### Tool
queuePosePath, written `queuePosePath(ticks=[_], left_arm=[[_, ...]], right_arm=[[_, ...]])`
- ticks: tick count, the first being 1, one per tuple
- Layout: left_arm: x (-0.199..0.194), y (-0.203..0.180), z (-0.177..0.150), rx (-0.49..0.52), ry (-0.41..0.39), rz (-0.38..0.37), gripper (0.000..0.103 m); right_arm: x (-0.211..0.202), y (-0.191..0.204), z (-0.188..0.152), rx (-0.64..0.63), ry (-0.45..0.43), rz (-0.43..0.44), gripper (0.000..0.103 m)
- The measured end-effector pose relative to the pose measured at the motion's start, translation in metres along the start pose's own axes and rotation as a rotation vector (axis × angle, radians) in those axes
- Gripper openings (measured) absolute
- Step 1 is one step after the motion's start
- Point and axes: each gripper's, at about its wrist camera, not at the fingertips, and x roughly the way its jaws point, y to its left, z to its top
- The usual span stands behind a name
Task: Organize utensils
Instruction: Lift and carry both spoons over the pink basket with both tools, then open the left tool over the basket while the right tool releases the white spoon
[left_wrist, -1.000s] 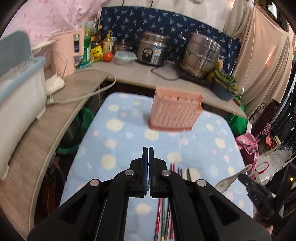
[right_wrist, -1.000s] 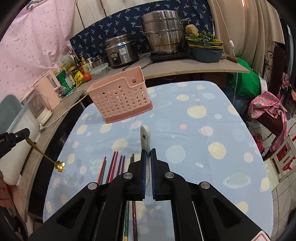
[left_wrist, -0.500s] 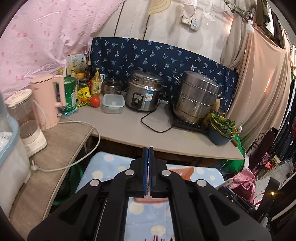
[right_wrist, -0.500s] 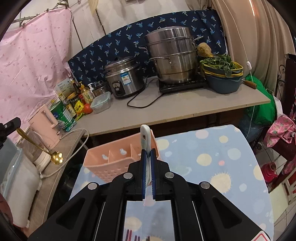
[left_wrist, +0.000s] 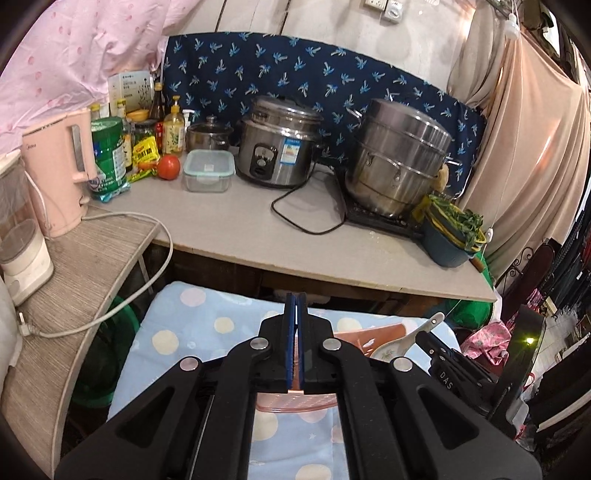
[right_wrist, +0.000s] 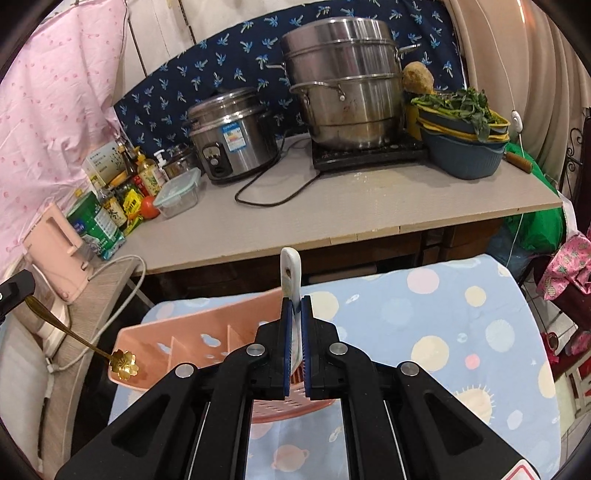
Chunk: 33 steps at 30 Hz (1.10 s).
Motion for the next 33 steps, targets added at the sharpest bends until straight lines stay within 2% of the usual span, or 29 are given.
queuePosePath(ticks=[8,13,17,19,21,23,27,33], left_arm=[[0.024,0.009,-0.017,-0.005,0.039,0.035,0.001],[0.034,0.018,-0.024,-0.002,0.05,0.09,0.002],[0.036,0.028,-0.026,-0.027,0.073,0.097,0.002],[0.033,0.03,-0.028,-0.031,0.07,0.095,0.005],[0.029,0.03,-0.029,-0.034,0.068,0.091,0.019],[0.024,0.03,-0.035,-0.033,0.063,0.087,0.027],[0.025,0.03,-0.049,-0.029,0.081,0.078,0.027],[0.05,0.032,-0.061,-0.034,0.136,0.116,0.027]], right_arm=[[0.022,0.003,-0.015,-0.019,0.049,0.002,0.006],[0.017,0.003,-0.026,-0.021,0.051,0.0,0.007],[0.009,0.004,-0.03,-0.025,0.042,0.005,0.008],[0.005,0.003,-0.032,-0.027,0.039,0.003,0.008],[0.006,0.0,-0.033,-0.023,0.045,-0.002,0.008],[0.01,-0.005,-0.034,-0.012,0.056,-0.007,0.008],[0.019,-0.012,-0.037,0.01,0.081,0.002,0.008],[0.027,-0.011,-0.038,-0.001,0.093,0.018,0.011]])
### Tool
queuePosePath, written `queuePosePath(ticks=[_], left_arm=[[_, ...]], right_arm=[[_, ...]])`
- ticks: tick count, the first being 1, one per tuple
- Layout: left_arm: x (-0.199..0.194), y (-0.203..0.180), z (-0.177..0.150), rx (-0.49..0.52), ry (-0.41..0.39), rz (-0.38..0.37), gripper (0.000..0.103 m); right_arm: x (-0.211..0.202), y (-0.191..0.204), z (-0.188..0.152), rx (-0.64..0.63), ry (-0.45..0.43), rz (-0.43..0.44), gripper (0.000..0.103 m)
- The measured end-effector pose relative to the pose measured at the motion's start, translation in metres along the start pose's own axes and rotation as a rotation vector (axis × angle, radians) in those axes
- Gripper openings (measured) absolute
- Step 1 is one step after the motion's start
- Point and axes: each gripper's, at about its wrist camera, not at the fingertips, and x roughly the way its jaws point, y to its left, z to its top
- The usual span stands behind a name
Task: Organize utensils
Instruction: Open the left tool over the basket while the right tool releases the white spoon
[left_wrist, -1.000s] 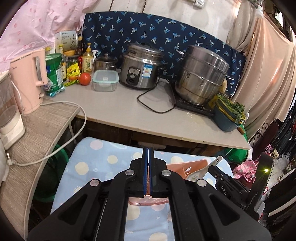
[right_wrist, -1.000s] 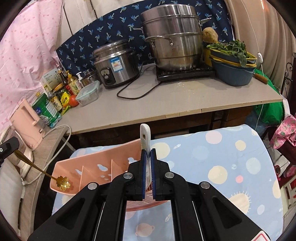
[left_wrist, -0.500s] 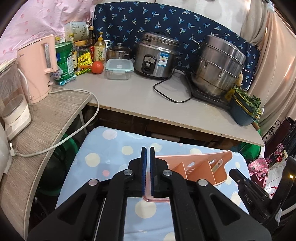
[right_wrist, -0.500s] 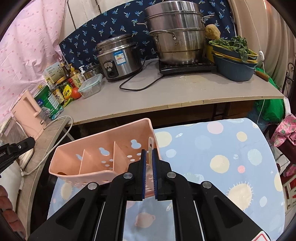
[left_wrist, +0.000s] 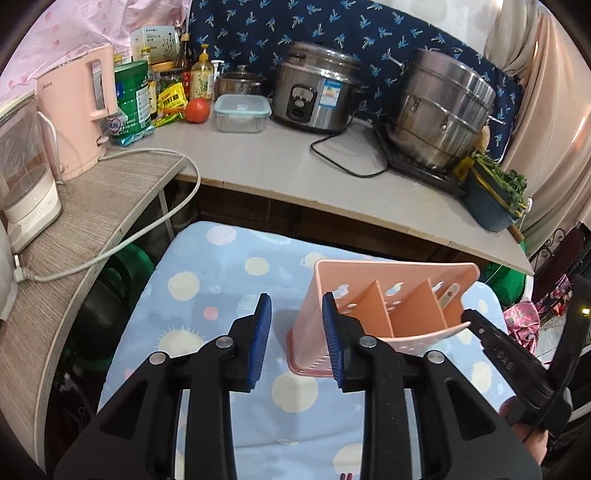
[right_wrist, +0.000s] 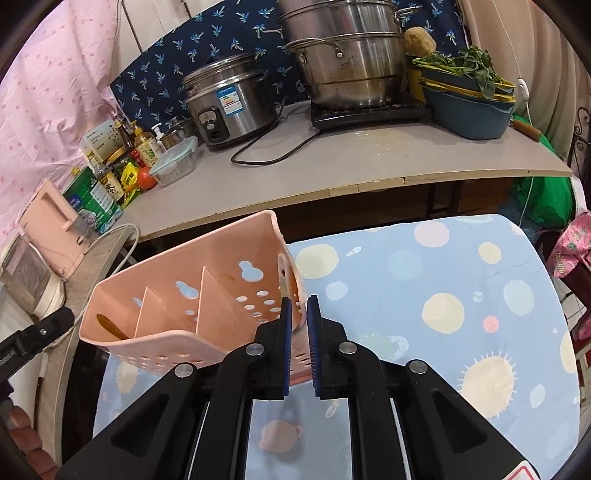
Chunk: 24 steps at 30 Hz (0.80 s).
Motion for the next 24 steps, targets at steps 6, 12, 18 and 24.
queuePosePath(ticks=[6,12,18,24], left_arm=[[0.019,0.011,-0.003,-0.025,0.028,0.041,0.026],[0.02,0.016,-0.001,-0.036,0.035,0.047,0.026],[-0.011,0.02,-0.005,-0.038,-0.008,0.027,0.027],[-0.065,0.023,-0.047,0.007,-0.02,-0.004,0.036]], right_arm=[[-0.006,0.003,-0.007,0.022,0.015,0.023,0.013],[-0.009,0.009,-0.012,0.018,0.012,0.007,0.013],[-0.047,0.006,-0.019,0.016,-0.02,0.039,0.013],[-0.108,-0.002,-0.067,-0.026,-0.007,0.04,0.022]])
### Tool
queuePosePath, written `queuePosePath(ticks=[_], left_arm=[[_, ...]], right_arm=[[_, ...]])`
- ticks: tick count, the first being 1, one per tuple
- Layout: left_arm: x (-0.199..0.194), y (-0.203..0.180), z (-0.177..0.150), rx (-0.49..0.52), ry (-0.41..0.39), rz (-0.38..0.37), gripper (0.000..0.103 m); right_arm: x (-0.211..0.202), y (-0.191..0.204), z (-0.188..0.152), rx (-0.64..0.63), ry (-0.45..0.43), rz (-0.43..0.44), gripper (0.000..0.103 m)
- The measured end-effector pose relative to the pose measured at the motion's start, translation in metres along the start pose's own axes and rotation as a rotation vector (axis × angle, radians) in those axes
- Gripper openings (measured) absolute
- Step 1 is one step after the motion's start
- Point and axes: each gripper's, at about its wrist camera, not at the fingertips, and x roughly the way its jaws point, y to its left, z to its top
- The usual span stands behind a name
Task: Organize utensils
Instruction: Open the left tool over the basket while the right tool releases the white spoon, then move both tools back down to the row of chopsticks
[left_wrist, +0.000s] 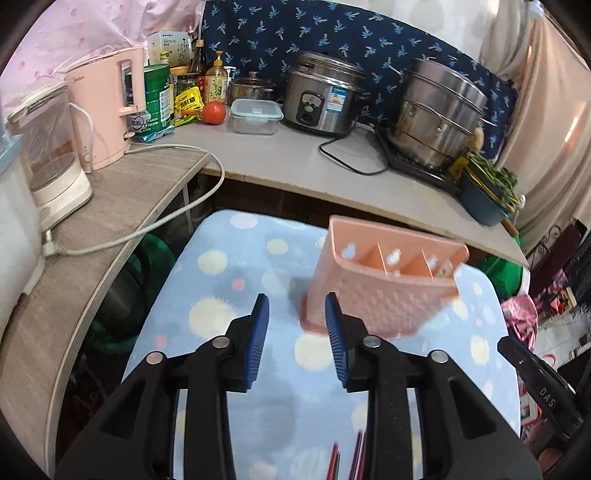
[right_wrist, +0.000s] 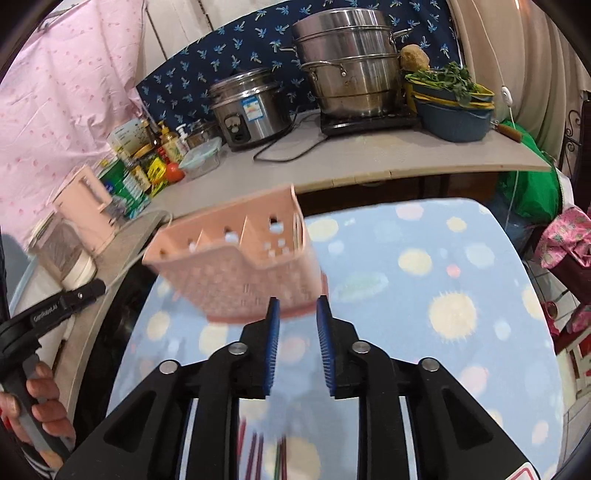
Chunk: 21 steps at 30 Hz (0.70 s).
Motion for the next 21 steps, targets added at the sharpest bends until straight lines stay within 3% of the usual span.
queuePosePath(ticks=[5,14,21], left_arm=[[-0.031,0.005,-0.06,0.037,0.059,-0.012,0.049],[-0.063,0.012,-0.172,0.09,0.191,0.007,0.049],[-0.075,0.008,-0.229,0.156,0.234,0.04,0.049]], right_arm=[[-0.044,-0.004,-0.074,-0.009,0.08,0.001,0.023],[-0.087,0.0,-0.202,-0.071,0.197,-0.047,0.023],[-0.09,0.008,-0.254,-0.102,0.251,-0.055,0.023]])
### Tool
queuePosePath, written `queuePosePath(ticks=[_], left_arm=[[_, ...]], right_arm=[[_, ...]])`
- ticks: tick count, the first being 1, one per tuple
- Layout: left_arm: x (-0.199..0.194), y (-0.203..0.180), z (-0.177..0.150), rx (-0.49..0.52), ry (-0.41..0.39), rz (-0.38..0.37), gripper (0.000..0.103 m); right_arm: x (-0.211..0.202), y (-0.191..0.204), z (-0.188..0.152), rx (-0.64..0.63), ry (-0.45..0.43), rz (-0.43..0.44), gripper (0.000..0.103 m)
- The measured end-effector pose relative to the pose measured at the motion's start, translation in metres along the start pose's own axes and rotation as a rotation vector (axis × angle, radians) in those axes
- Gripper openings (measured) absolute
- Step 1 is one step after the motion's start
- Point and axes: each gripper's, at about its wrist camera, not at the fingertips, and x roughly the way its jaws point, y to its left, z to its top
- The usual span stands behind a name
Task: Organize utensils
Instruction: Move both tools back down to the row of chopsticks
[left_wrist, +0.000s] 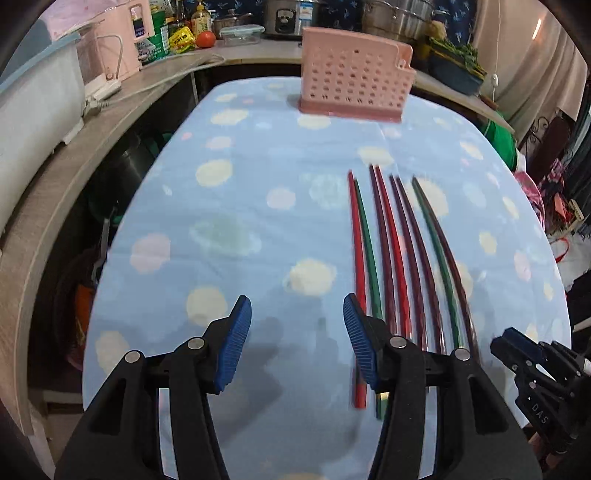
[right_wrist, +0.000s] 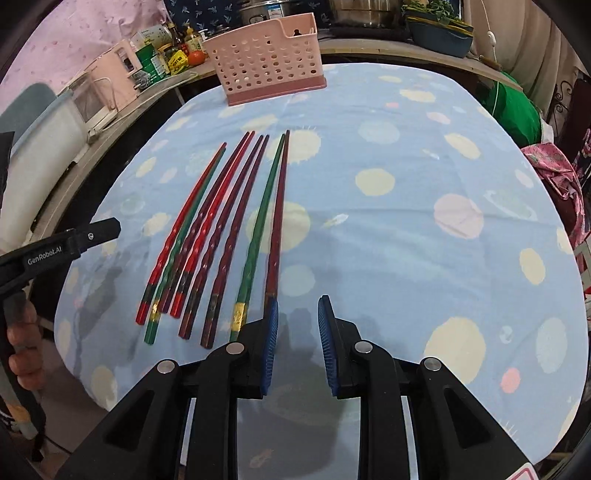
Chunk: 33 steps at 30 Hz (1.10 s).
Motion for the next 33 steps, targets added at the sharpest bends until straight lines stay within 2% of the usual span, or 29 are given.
queuePosePath(ticks=[8,16,26,33], left_arm=[[-0.001,-0.003,-0.033,0.011,0.033,-0.006,0.049],[0.0,-0.009,-0.043,0.026,0.048,-0.013,0.049],[0.001,-0.017,-0.05,0.05,0.062,-0.035,0.049],[0.013,-0.019,-0.054,0.045,0.107,-0.052,0.049]], right_arm=[[0.004,0.011,-0.01,0.001,0.001,-0.003,0.023],[0.008,0.014,-0.013,-0.007,0.006,-0.012,0.023],[0.008,0.014,-0.015,-0.018,-0.002,-0.031,0.014],[0.009,0.016,-0.015,-0.035,-0.005,-0.045,0.014]])
